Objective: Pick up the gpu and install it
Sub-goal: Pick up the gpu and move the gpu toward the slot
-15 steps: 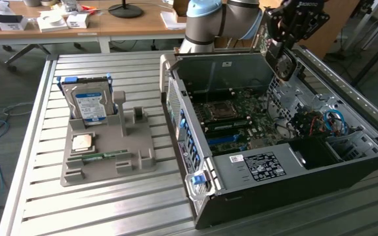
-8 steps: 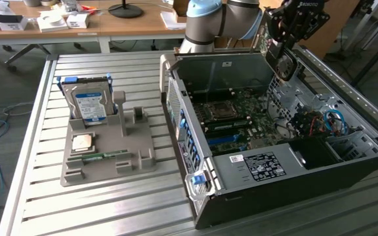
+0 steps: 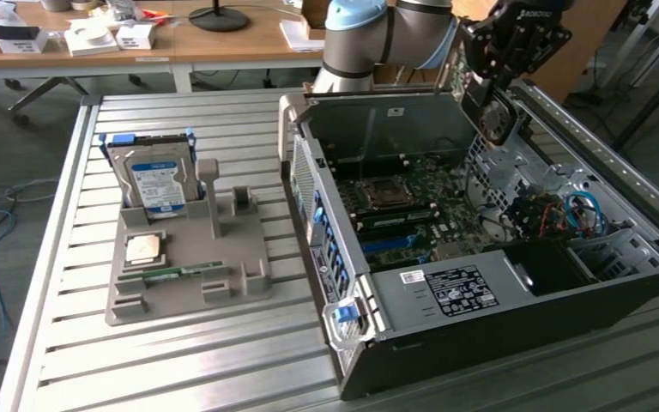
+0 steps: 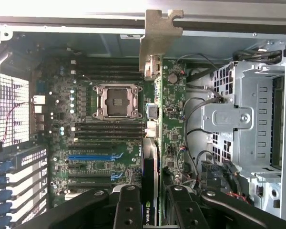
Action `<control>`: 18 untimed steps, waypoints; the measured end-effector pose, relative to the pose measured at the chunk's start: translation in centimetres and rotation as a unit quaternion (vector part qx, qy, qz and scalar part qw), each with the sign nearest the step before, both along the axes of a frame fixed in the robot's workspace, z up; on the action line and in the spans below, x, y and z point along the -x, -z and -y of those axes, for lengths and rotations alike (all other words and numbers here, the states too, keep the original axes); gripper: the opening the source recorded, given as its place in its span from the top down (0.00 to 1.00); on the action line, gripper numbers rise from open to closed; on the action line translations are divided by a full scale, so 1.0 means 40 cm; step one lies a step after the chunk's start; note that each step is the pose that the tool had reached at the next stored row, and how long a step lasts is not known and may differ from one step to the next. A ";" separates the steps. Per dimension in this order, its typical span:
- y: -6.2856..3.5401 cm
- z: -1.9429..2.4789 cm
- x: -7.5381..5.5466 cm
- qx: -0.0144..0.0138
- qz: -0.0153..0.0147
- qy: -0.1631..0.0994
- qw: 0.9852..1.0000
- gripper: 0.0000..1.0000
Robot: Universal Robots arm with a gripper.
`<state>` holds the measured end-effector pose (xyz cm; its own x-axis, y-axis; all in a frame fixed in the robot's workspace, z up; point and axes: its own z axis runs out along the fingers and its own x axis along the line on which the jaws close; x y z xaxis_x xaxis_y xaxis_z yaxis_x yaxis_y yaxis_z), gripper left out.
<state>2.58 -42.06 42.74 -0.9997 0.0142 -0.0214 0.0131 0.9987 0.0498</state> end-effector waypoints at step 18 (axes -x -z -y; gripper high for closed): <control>0.041 0.000 0.000 0.000 0.000 -0.004 1.000 0.73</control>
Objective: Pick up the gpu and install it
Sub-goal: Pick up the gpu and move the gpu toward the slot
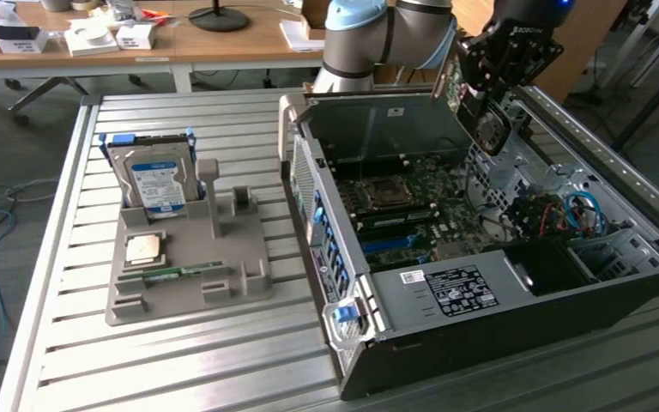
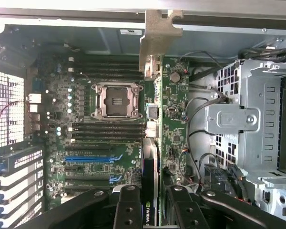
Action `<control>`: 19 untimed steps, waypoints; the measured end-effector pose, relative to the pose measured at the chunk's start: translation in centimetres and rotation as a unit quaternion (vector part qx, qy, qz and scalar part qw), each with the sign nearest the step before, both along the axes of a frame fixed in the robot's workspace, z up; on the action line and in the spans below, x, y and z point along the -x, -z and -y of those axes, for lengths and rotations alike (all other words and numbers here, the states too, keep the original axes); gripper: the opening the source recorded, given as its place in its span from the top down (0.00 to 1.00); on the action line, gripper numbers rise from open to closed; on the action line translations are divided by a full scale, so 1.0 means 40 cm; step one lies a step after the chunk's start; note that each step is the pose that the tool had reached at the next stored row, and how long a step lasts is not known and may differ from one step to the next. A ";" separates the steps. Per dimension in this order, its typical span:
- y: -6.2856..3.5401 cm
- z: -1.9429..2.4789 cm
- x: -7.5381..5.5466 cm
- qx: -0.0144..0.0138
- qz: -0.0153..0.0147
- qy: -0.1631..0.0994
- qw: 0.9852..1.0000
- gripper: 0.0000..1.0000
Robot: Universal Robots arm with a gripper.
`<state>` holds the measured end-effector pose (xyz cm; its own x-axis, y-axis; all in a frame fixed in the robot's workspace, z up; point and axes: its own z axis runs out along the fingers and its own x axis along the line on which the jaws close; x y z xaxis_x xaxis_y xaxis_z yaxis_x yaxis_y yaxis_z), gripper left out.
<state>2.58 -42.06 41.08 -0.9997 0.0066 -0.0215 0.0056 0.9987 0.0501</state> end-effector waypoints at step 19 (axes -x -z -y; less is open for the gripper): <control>0.021 0.000 -0.007 0.000 0.000 0.000 1.000 0.73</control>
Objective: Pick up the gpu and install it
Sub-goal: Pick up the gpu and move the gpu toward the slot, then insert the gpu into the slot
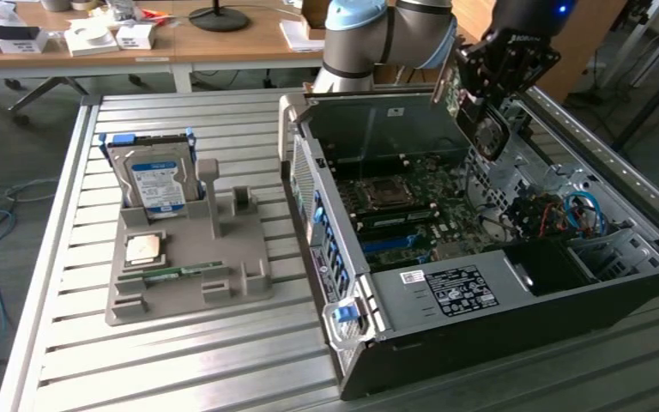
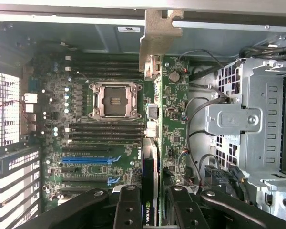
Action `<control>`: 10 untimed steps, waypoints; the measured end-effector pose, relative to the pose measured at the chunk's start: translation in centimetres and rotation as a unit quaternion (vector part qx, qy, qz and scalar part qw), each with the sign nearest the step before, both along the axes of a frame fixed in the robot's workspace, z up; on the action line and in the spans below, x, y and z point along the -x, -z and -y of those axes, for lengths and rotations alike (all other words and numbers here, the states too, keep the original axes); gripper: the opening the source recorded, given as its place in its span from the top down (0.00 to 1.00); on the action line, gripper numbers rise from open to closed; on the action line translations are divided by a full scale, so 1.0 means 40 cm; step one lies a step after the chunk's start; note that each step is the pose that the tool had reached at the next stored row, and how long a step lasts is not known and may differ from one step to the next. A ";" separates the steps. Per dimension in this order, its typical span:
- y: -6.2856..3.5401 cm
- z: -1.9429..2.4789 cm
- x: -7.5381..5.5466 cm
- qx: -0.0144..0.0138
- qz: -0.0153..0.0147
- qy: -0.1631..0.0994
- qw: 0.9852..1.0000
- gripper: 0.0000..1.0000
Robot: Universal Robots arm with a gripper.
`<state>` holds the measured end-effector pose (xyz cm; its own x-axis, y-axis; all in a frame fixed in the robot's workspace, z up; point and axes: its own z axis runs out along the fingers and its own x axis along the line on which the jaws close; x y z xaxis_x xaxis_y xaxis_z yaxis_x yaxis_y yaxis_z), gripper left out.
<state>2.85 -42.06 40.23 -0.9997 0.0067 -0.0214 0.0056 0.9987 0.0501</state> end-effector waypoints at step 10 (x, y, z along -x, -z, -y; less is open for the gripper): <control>0.003 0.000 0.000 0.000 0.000 0.000 1.000 0.73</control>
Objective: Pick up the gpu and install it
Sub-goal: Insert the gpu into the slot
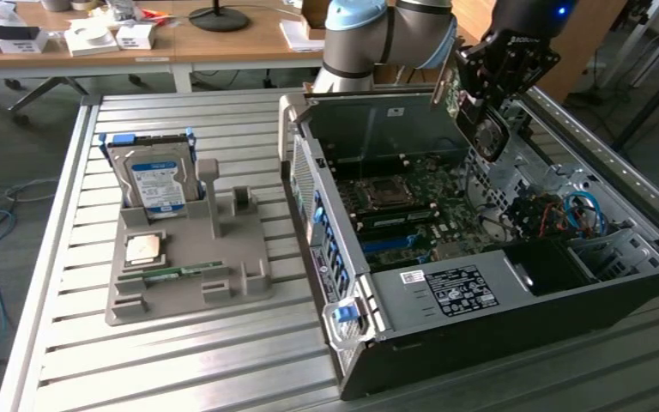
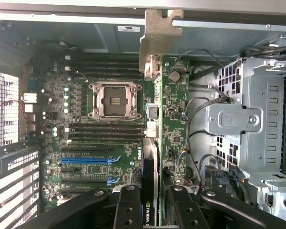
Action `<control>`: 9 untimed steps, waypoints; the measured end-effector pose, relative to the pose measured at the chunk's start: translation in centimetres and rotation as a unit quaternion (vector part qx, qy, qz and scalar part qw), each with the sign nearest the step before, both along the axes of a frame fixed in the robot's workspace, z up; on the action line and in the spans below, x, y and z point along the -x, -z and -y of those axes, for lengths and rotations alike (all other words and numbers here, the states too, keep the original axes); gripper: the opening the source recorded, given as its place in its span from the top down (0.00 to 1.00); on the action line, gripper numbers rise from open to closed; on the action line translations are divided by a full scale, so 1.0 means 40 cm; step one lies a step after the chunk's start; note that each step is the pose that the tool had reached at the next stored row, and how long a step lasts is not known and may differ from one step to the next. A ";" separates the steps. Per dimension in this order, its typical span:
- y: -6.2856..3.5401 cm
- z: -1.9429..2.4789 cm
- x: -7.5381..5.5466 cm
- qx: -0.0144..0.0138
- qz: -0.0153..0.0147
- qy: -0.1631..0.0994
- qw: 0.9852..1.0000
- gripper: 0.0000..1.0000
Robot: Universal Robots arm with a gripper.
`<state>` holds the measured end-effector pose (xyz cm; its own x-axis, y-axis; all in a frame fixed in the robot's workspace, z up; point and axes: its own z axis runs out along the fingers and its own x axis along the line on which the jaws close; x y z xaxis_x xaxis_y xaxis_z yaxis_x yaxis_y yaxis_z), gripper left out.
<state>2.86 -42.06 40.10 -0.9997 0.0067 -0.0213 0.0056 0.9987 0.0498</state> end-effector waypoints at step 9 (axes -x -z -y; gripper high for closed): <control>0.000 0.000 0.000 0.000 0.000 -0.005 1.000 0.73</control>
